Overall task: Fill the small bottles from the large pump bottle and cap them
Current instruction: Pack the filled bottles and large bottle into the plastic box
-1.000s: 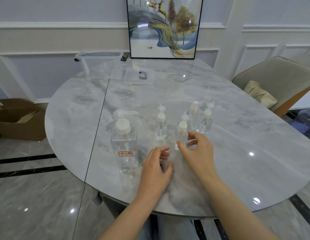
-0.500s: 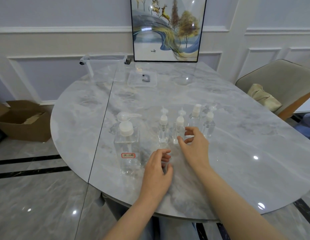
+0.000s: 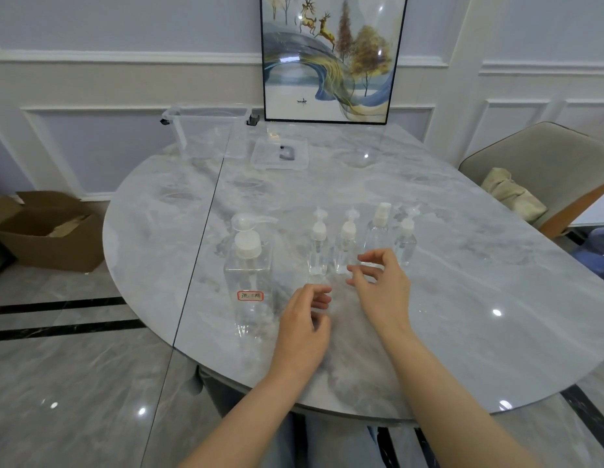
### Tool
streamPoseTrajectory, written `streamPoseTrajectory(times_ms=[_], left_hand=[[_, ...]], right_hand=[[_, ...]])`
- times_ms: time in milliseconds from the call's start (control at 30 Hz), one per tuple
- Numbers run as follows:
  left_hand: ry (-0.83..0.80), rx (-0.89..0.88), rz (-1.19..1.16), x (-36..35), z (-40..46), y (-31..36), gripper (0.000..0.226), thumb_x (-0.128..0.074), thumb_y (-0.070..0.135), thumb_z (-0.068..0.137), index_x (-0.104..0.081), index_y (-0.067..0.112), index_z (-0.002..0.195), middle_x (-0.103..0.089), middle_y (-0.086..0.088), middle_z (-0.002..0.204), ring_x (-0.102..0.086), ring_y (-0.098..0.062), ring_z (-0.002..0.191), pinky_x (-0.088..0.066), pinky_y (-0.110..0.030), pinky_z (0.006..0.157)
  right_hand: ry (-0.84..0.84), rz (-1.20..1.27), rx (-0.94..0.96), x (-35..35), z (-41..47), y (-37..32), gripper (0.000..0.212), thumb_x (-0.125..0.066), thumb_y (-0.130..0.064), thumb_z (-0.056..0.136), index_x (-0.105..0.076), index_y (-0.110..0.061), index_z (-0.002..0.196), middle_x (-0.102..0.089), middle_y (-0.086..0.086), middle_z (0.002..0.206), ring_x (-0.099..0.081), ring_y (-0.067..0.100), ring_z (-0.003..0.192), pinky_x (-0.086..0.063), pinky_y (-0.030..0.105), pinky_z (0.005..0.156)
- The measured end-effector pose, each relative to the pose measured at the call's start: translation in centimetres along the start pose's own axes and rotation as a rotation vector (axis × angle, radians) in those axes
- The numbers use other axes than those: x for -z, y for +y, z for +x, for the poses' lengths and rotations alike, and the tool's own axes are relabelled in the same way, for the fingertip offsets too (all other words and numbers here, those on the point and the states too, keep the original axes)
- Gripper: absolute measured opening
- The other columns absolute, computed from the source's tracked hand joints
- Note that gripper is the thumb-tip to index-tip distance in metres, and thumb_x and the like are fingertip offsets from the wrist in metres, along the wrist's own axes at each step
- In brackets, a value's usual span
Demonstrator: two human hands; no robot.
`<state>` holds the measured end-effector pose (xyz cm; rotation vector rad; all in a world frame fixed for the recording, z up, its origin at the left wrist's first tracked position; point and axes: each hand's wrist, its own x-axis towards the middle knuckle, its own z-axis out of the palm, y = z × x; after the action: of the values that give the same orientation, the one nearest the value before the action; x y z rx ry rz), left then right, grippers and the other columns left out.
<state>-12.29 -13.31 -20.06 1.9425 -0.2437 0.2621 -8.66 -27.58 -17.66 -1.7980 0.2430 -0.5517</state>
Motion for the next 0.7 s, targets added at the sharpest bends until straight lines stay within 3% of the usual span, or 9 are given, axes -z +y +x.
streamPoseTrajectory(times_ms=[367, 533, 600, 700], left_hand=[[0.011, -0.114, -0.041, 2.8, -0.4, 2.6, 0.046, -0.049, -0.011, 0.086, -0.065, 0.023, 0.113, -0.067, 0.012, 0.106, -0.065, -0.006, 0.102, -0.050, -0.015, 0.080], [0.022, -0.426, 0.113, 6.0, -0.7, 5.0, 0.041, -0.054, -0.006, 0.091, -0.062, 0.019, 0.122, -0.064, 0.008, 0.112, -0.063, -0.007, 0.108, -0.049, -0.015, 0.089], [0.032, -0.568, 0.172, 7.2, -0.5, 6.1, 0.040, -0.055, -0.005, 0.091, -0.061, 0.014, 0.126, -0.064, 0.005, 0.115, -0.062, -0.008, 0.110, -0.049, -0.017, 0.092], [0.207, -0.635, 0.176, 9.3, 0.0, 7.2, 0.041, -0.057, -0.009, 0.088, -0.062, 0.010, 0.124, -0.063, 0.001, 0.115, -0.061, -0.012, 0.107, -0.049, -0.020, 0.090]], right_hand=[[-0.056, -0.027, 0.040, 1.4, -2.0, -0.6, 0.036, -0.058, 0.010, 0.090, -0.053, -0.026, 0.092, -0.073, -0.006, 0.090, -0.069, 0.008, 0.092, -0.049, 0.011, 0.070], [-0.126, -0.010, 0.032, 0.5, -3.2, -0.7, 0.034, -0.059, 0.008, 0.091, -0.053, -0.026, 0.094, -0.074, -0.006, 0.089, -0.068, 0.005, 0.089, -0.048, 0.010, 0.071], [-0.140, -0.008, 0.039, -0.1, -3.7, -0.9, 0.037, -0.057, 0.010, 0.091, -0.052, -0.027, 0.096, -0.073, -0.006, 0.088, -0.067, 0.002, 0.087, -0.049, 0.013, 0.073], [-0.175, 0.001, 0.044, -1.2, -4.5, -1.1, 0.038, -0.050, 0.014, 0.091, -0.053, -0.024, 0.097, -0.073, -0.005, 0.086, -0.069, 0.002, 0.087, -0.055, 0.032, 0.081]])
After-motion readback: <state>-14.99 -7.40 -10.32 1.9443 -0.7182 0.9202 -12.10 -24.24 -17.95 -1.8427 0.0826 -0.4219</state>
